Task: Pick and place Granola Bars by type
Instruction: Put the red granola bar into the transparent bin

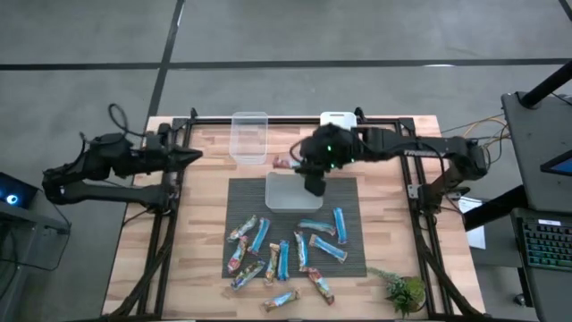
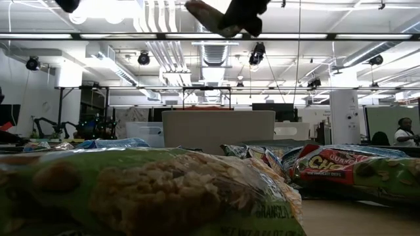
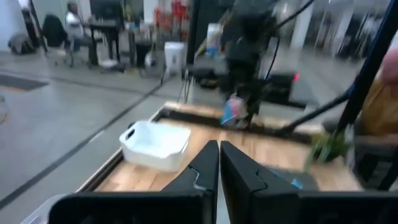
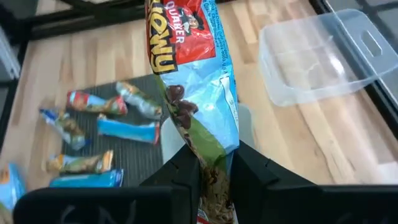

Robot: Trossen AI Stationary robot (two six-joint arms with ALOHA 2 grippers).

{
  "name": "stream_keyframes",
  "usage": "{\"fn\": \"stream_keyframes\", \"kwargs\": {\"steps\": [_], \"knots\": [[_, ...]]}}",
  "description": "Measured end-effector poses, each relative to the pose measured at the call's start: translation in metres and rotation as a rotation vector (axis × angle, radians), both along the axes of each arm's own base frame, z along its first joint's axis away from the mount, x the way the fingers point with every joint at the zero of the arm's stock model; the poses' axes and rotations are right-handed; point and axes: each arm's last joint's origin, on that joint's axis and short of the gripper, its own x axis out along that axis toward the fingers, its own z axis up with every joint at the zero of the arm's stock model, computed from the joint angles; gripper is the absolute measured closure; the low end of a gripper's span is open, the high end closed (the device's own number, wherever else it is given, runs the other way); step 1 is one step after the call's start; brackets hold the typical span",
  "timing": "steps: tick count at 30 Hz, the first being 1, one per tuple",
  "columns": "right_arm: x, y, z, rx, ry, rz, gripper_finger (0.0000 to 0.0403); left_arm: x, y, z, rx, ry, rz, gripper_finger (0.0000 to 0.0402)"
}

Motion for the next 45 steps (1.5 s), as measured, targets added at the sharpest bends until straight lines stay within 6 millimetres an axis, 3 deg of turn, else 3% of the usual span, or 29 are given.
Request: {"fn": "stream_keyframes", "kwargs": {"steps": [8, 13, 24, 37, 45], "knots": [[0.007, -0.035, -0.005, 0.041, -0.041, -0.08, 0.0347, -0.008, 0.0, -0.031, 0.049, 0.017, 0.003, 0.0401], [0.018, -0.045, -0.014, 0.049, -0.032, -0.08, 0.0346, -0.003, 0.0, -0.043, 0.043, 0.021, 0.003, 0.0401], [0.072, -0.076, -0.024, 0.082, -0.06, -0.047, 0.0346, 0.004, 0.0, -0.077, 0.114, -0.129, -0.005, 0.0401], [0.096, -0.165, -0.022, 0.147, 0.034, -0.18, 0.0346, 0.0, -0.002, -0.119, 0.073, -0.123, -0.066, 0.0401], [0.104, -0.187, -0.039, 0.163, 0.02, -0.179, 0.0346, 0.004, -0.002, -0.138, 0.053, -0.142, -0.076, 0.0401]]}}
